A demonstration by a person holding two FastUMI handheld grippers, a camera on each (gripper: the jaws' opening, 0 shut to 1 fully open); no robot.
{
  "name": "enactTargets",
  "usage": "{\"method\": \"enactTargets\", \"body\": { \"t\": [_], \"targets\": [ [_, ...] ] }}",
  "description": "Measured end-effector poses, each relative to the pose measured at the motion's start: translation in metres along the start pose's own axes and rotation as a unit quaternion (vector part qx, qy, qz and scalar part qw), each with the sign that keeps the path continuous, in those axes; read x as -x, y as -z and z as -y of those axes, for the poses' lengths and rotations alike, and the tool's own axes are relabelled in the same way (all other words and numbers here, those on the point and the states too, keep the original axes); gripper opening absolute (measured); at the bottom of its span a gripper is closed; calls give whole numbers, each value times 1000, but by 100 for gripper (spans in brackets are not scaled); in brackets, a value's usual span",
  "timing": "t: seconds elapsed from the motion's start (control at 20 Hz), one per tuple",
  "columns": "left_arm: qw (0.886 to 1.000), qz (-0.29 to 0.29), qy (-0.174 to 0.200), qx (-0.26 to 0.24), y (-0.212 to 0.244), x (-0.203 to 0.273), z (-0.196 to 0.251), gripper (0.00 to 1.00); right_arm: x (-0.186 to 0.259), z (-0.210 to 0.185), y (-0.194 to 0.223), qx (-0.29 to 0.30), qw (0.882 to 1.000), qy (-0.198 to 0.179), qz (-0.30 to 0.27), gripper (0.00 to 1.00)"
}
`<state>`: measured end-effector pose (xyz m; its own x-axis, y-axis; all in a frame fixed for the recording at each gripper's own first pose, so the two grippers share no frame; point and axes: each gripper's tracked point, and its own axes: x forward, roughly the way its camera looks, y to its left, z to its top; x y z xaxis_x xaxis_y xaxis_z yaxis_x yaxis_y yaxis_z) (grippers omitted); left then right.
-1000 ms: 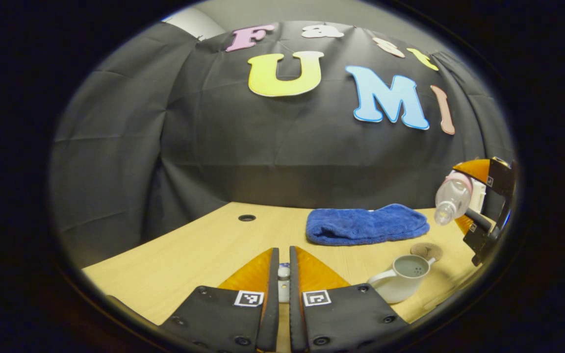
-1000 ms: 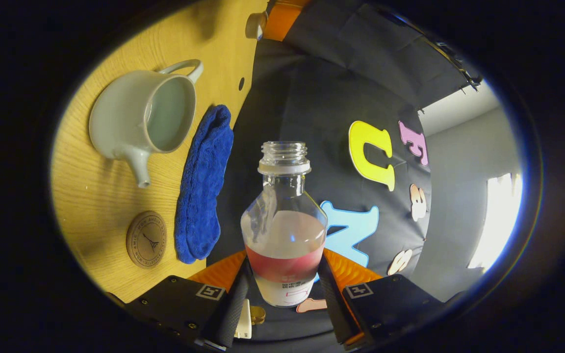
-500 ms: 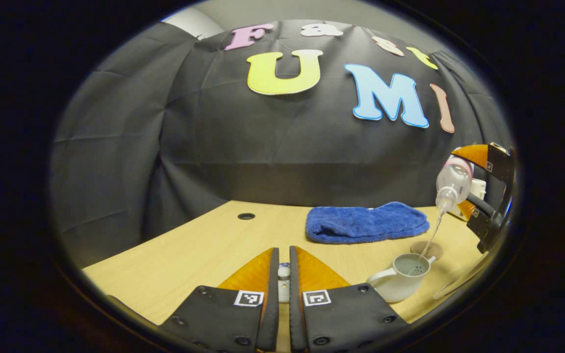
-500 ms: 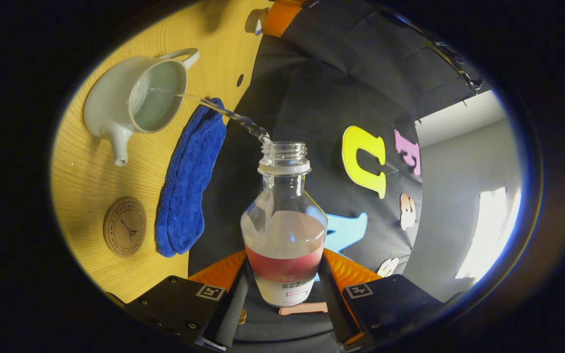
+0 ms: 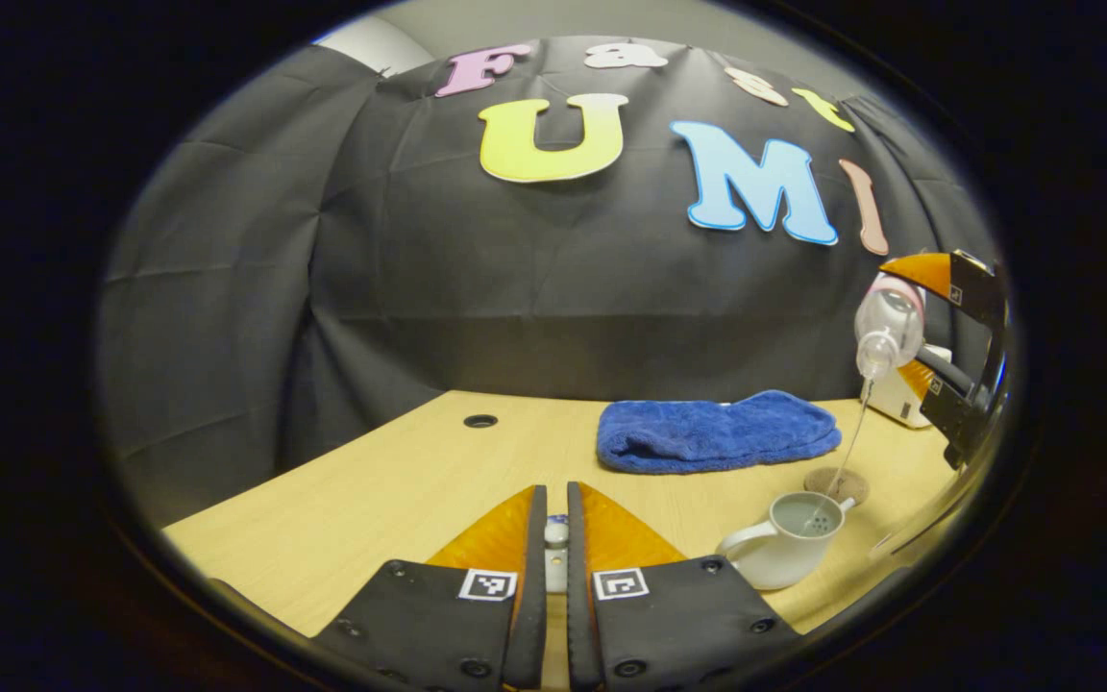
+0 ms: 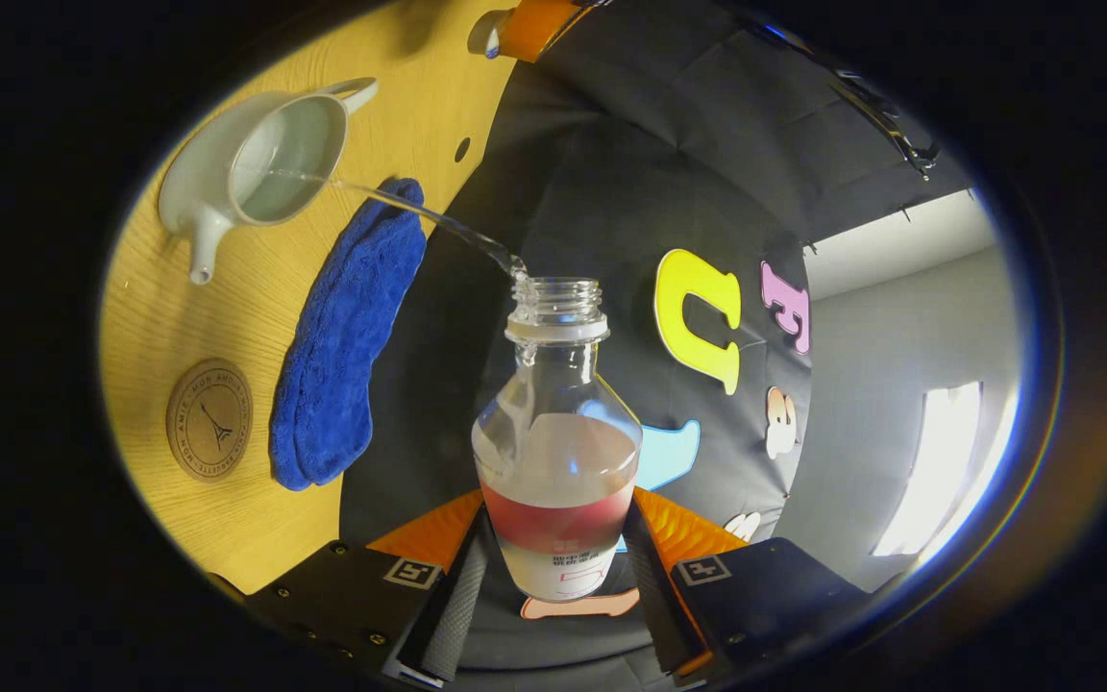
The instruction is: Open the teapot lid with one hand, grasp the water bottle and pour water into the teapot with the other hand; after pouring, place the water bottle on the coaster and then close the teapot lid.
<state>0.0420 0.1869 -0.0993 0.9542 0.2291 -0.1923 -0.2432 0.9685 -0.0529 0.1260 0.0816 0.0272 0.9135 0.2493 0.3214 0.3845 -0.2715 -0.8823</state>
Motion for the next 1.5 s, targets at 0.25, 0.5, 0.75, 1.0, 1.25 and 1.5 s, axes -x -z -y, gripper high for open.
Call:
{"method": "enactTargets", "body": {
  "t": [0.25,0.5,0.75,1.0,1.25,1.5],
  "targets": [
    [1000,-2,0,0,1,1,0,16,-3,5,-1,15,1000,9,10,74],
    [1000,-2,0,0,0,1,1,16,-3,5,-2,30,999,13,19,74],
    [1000,-4,2,-1,2,0,1,15,-2,5,-6,50,998,18,32,74],
    [1000,-5,3,-1,1,0,2,16,0,3,-16,76,995,23,51,74],
    [1000,-6,4,0,2,1,3,16,1,0,-22,99,993,22,65,73],
    [1000,-7,6,0,2,1,3,16,1,-1,-30,127,988,30,80,74]
  ]
}}
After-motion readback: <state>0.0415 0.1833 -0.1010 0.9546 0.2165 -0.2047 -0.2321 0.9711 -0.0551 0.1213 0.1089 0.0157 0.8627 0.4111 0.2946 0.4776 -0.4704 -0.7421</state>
